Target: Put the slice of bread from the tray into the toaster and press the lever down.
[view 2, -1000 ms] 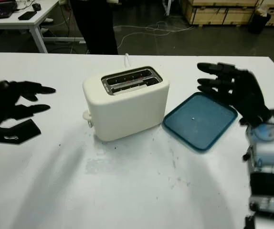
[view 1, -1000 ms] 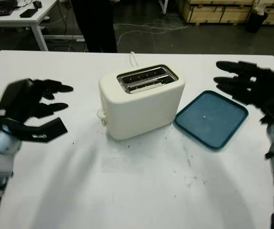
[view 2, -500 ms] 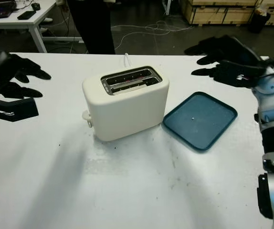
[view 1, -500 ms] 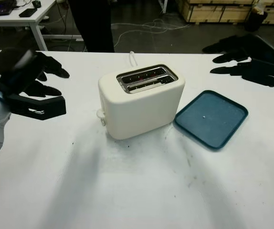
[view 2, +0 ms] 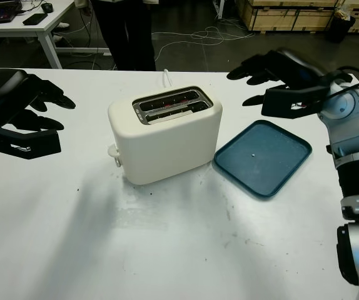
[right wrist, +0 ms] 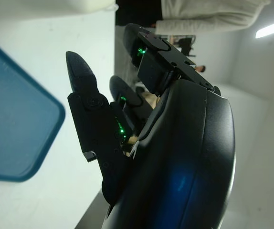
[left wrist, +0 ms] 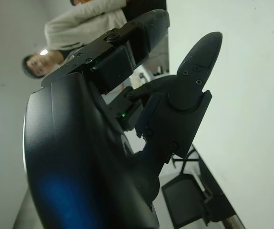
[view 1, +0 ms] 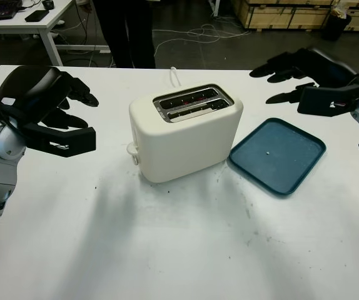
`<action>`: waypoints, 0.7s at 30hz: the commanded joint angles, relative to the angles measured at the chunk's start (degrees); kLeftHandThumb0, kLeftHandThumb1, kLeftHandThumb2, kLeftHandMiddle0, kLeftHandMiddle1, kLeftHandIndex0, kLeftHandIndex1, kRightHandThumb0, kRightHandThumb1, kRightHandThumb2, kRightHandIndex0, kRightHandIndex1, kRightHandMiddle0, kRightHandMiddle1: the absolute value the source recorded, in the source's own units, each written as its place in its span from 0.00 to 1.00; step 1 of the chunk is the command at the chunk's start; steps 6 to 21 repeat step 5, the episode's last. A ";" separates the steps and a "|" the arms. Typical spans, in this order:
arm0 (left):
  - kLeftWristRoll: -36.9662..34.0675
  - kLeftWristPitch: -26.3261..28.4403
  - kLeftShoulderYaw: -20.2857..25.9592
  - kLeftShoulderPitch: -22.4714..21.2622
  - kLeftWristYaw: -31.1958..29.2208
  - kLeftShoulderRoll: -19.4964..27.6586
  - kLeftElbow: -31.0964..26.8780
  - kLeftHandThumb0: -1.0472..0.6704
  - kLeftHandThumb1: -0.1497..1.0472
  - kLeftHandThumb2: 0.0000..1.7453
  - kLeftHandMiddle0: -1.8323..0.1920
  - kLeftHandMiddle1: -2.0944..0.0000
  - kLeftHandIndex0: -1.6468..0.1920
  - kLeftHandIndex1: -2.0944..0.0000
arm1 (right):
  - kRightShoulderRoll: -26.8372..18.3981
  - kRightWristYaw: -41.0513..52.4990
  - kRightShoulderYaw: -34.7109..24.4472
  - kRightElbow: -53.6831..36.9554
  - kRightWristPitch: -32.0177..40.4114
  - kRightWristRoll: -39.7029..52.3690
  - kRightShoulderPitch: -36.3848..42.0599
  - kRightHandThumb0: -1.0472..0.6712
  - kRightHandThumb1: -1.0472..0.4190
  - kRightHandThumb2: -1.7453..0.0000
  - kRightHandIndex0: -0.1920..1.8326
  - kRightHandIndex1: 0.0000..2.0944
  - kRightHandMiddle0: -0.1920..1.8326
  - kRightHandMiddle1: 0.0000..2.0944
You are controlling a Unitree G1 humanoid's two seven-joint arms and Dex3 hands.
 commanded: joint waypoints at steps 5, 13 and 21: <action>0.93 0.71 -0.16 0.07 1.08 -0.63 0.62 0.33 0.71 0.00 0.41 0.71 0.27 0.99 | -0.76 -1.72 -0.09 0.80 -2.58 -0.17 0.90 0.42 0.19 1.00 0.49 0.00 0.45 0.00; 0.93 0.71 -0.16 0.07 1.08 -0.63 0.62 0.33 0.71 0.00 0.41 0.71 0.27 0.99 | -0.76 -1.72 -0.09 0.80 -2.58 -0.17 0.90 0.42 0.19 1.00 0.49 0.00 0.45 0.00; 0.93 0.71 -0.16 0.07 1.08 -0.63 0.62 0.33 0.71 0.00 0.41 0.71 0.27 0.99 | -0.76 -1.72 -0.09 0.80 -2.58 -0.17 0.90 0.42 0.19 1.00 0.49 0.00 0.45 0.00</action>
